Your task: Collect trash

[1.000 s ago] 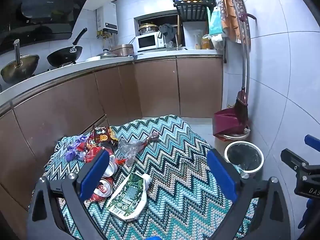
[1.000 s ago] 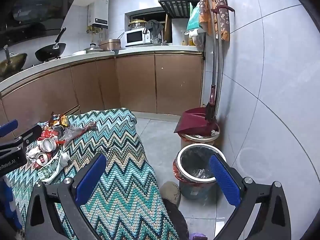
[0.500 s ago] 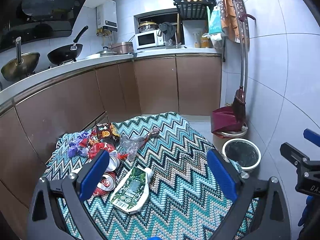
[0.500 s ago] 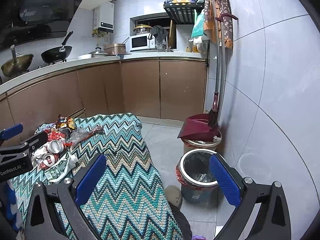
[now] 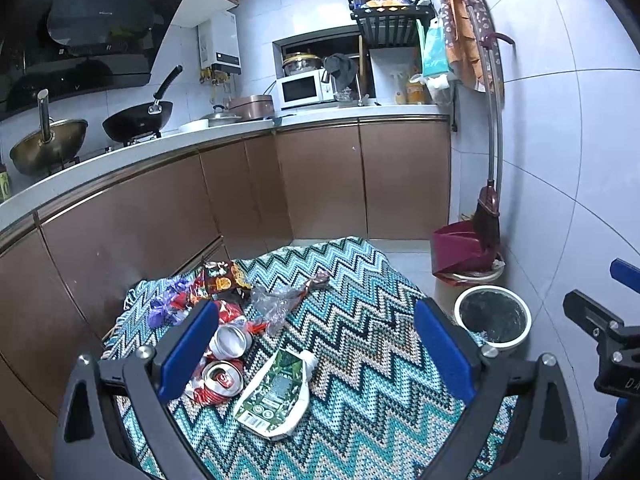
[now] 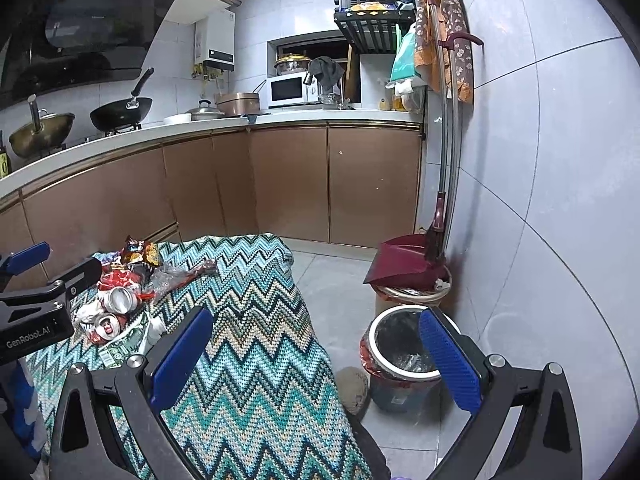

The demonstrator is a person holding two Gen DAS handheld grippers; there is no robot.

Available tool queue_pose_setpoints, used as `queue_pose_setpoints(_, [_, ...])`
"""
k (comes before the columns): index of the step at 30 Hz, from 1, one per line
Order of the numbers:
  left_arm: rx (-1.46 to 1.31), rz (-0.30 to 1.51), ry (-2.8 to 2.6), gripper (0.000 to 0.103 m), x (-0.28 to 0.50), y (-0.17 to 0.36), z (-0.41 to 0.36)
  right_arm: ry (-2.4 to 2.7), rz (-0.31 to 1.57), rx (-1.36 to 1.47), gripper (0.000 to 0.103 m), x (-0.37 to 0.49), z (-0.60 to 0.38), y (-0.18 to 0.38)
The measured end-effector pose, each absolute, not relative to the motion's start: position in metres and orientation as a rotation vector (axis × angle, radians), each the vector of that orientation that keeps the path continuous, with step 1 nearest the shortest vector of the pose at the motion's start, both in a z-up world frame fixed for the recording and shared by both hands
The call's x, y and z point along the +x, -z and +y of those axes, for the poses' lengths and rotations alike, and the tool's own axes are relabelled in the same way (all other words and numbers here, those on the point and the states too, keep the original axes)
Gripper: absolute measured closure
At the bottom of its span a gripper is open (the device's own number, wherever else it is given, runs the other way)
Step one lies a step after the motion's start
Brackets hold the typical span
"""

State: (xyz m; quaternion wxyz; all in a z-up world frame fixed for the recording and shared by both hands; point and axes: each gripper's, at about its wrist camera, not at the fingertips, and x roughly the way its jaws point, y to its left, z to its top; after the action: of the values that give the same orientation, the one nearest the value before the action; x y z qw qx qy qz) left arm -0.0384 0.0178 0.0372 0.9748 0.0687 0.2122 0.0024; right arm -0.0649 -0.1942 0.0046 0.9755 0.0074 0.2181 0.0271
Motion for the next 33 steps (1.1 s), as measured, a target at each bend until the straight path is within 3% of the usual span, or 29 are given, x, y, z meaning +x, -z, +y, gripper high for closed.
queue_pose_setpoints(33, [0.134, 0.421, 0.038, 0.005, -0.026, -0.037, 0.017, -0.070, 0.445, 0.031, 0.000, -0.046, -0.197, -0.003])
